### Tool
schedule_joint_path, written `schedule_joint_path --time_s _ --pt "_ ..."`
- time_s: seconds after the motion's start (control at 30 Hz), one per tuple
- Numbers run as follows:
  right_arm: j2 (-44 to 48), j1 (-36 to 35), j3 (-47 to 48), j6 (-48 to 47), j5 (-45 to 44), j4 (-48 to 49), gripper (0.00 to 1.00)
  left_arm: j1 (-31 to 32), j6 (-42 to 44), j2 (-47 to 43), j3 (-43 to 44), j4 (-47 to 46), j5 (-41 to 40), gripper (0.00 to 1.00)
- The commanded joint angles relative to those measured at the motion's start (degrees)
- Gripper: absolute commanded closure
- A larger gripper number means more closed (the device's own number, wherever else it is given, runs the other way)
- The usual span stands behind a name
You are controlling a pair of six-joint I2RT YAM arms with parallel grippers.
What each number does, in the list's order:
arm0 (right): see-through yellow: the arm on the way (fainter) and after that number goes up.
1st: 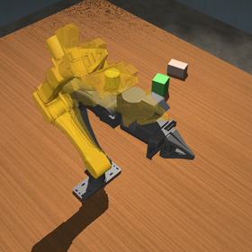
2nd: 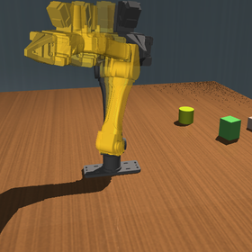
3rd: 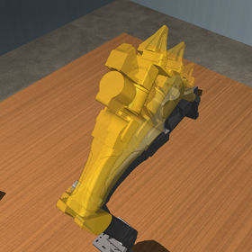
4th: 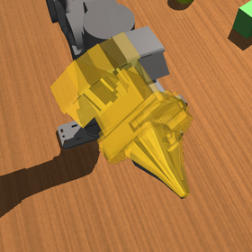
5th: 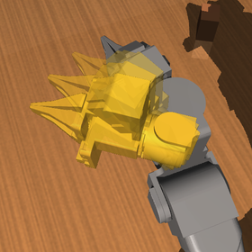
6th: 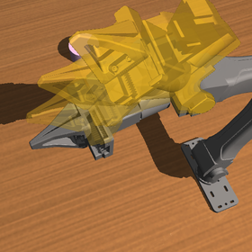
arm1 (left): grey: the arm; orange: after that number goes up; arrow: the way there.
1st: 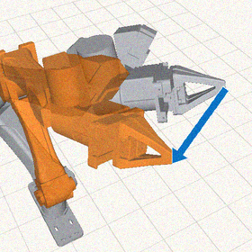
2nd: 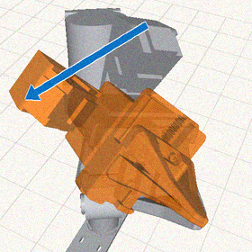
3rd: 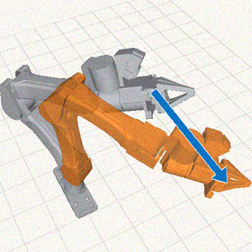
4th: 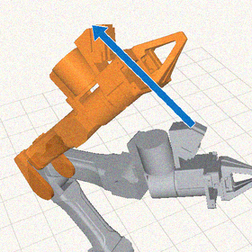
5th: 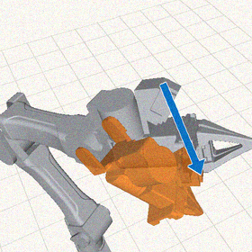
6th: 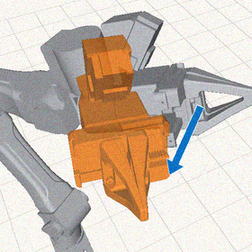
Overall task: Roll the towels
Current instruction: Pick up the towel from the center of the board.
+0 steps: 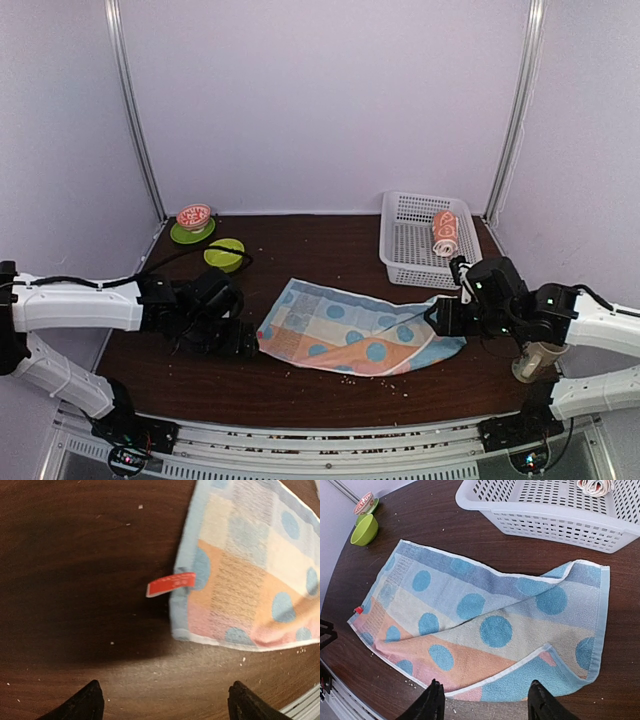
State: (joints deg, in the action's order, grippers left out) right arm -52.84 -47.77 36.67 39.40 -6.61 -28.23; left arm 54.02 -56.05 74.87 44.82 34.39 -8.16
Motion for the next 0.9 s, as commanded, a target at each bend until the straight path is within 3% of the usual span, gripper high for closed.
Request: schedule_joint_path --time_s 0.0,0.2,0.33,0.5,0.67,0.77,0.87 --pt "1.27 -0.22 -0.81 3.37 0.57 2.94 0.43 -3.57 -7.68 -1.32 -3.59 -7.45 2.56 0.11" --pt "3.31 -0.25 -1.83 4.43 0.11 2.47 0.43 -8.77 -11.69 2.61 -8.67 -22.49 11.04 0.21" --pt "4.24 -0.22 -1.86 5.06 -0.22 0.96 0.43 -9.01 -12.27 8.07 -7.63 -27.31 14.43 0.36" --pt "4.97 -0.23 -2.08 5.72 -0.54 -1.39 0.43 -9.95 -13.7 12.62 -8.63 -32.59 17.09 0.64" --pt "2.24 -0.22 -2.32 8.78 -2.92 -4.69 0.41 -10.16 -13.89 10.68 -10.1 -33.49 15.72 0.93" --pt "-3.29 -0.22 -1.4 11.25 -3.14 -5.26 0.39 -10.16 -12.66 9.03 -10.17 -32.12 14.51 0.99" --pt "-8.34 -0.2 1.18 14.46 -5.99 -6.62 0.38 -10.16 -11.58 7.98 -10.01 -30.8 13.73 0.96"
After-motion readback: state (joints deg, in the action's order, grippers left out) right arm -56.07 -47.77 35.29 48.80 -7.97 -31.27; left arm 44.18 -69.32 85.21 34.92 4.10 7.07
